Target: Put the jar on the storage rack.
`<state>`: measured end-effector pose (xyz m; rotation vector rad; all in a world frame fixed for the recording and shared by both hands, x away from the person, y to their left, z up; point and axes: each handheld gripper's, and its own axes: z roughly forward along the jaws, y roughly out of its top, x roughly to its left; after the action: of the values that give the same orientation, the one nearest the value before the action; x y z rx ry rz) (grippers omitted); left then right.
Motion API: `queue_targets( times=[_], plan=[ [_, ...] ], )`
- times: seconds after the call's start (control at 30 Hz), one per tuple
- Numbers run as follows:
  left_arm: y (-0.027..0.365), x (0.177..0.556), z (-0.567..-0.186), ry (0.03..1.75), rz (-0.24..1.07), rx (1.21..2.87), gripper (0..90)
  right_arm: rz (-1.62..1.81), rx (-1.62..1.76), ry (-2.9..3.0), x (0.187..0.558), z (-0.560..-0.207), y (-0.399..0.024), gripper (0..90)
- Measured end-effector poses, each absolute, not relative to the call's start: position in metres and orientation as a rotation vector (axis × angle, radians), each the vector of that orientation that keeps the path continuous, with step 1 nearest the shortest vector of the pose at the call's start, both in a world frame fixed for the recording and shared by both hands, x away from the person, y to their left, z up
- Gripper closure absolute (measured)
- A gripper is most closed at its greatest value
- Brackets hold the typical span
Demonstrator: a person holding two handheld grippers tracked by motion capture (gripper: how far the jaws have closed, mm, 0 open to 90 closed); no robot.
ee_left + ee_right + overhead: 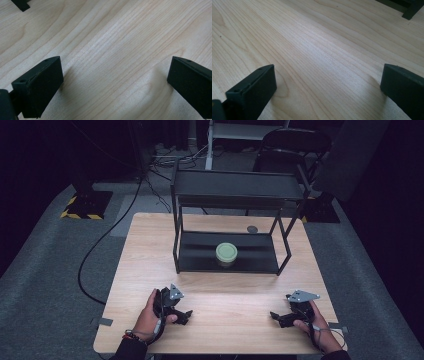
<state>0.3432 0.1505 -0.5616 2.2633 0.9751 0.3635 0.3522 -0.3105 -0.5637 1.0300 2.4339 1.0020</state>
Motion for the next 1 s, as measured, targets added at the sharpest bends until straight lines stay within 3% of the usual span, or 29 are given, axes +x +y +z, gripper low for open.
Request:
queue_targets(
  times=[1.0],
  plan=[
    [0.1535, 0.3428, -0.5648, 0.962, 0.377, 2.226, 0.0, 1.001, 1.027, 2.435, 0.3524, -0.5637, -0.31, 0.2]
  ],
)
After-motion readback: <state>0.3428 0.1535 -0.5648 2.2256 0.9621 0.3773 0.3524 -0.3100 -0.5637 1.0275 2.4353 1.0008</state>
